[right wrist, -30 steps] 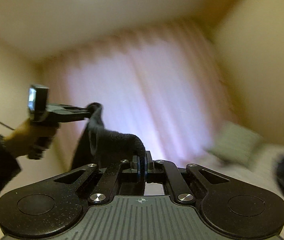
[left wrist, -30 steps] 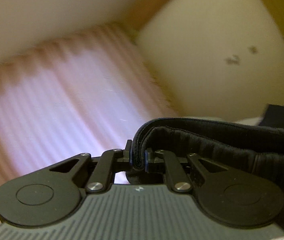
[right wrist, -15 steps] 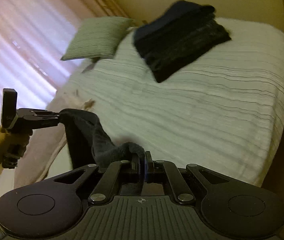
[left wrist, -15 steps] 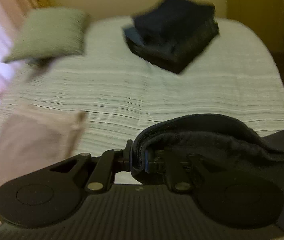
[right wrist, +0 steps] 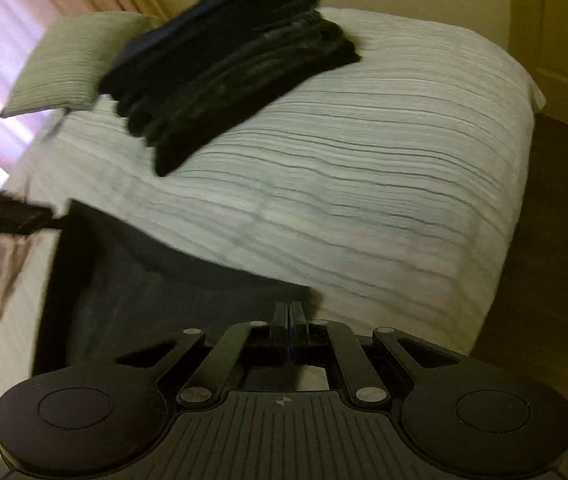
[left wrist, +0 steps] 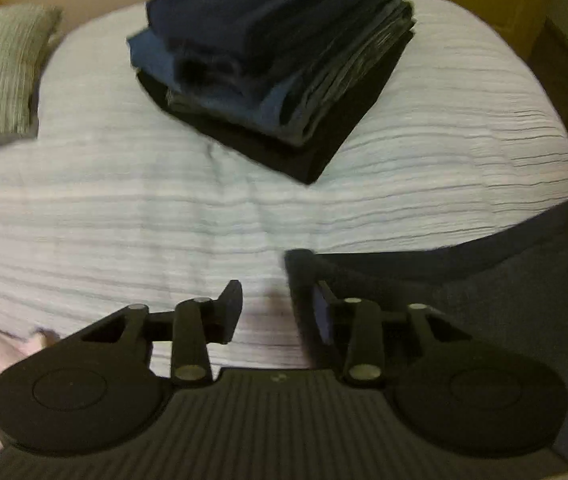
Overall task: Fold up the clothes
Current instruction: 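Lay the sweatpants flat on the bed and open both grippers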
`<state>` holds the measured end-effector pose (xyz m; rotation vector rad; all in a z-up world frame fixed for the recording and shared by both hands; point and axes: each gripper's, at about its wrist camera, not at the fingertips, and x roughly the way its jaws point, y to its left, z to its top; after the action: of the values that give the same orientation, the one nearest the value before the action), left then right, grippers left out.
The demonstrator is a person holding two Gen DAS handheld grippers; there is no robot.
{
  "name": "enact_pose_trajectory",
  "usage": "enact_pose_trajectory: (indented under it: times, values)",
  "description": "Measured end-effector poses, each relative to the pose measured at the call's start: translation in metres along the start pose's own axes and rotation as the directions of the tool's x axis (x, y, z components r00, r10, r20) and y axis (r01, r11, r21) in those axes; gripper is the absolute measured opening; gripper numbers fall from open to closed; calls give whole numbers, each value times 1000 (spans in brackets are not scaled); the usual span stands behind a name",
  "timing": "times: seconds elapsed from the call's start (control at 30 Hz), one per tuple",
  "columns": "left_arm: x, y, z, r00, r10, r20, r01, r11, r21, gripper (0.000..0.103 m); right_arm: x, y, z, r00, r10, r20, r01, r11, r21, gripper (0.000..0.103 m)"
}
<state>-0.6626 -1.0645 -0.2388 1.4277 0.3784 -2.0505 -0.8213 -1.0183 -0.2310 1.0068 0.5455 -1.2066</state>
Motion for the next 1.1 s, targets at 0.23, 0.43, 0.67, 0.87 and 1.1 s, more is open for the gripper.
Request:
enact_pose_trajectory:
  times: [0.23,0.43,0.67,0.87,1.1]
  values:
    - [-40,22,-78,1000,20,-12,-22,984,-179,45,18,30,-2,998,-10,-54,2,991,-135,3]
    - [-126,28,-224,990,123,-75,-141,931,-336,49,36,111,-35,986,91,-141,-130,945,-301,7]
    - [-223,9,-433,951,200,-234,-291,834,-468,52,35,220,-117,966,143,-217,-244,786,-569,78]
    - [-277,-37,-573,911,235,-339,-382,792,-477,52,20,308,-218,941,139,-307,-337,446,-829,78]
    - [-274,-97,-647,871,343,-351,-449,845,-289,57,25,359,-316,949,91,-301,-304,17,-952,78]
